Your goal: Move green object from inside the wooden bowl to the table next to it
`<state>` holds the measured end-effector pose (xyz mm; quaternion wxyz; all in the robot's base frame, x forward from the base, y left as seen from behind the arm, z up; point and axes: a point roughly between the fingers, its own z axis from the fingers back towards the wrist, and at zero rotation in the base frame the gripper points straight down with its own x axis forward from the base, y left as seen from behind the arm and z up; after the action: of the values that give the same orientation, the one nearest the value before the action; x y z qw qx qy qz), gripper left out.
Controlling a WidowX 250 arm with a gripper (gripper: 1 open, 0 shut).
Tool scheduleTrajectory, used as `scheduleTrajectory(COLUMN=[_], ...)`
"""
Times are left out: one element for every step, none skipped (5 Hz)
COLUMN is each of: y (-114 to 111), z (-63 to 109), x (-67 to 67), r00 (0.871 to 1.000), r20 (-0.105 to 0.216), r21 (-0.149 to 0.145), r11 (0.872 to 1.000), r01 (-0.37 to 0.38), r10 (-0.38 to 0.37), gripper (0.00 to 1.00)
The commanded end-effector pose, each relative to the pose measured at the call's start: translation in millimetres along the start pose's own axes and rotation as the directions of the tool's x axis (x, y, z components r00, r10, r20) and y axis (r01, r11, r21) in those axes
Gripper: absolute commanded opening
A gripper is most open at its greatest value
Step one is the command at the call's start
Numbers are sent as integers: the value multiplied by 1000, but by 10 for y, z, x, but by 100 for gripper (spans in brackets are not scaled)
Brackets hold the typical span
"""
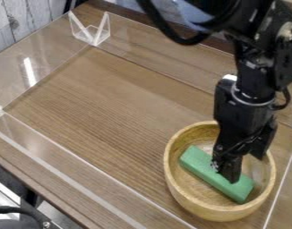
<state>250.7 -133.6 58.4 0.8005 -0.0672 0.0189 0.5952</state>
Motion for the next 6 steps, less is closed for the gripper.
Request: scheduleTrajectory(y=[-37,-13,6,50,122,192], z=[-63,-202,-323,-432,-520,-567], x=[-83,-118,-198,-212,-203,-112], r00=[999,997,985,967,942,924], r20=[-20,-36,-42,-42,-38,-34], r21=[-48,-62,-76,-91,-105,-111], r11=[998,995,983,962,936,917], r01=[-51,-78,-168,-256,-337,-383], r10=[50,75,165,253,335,381], gripper=[100,100,100,0,0,100])
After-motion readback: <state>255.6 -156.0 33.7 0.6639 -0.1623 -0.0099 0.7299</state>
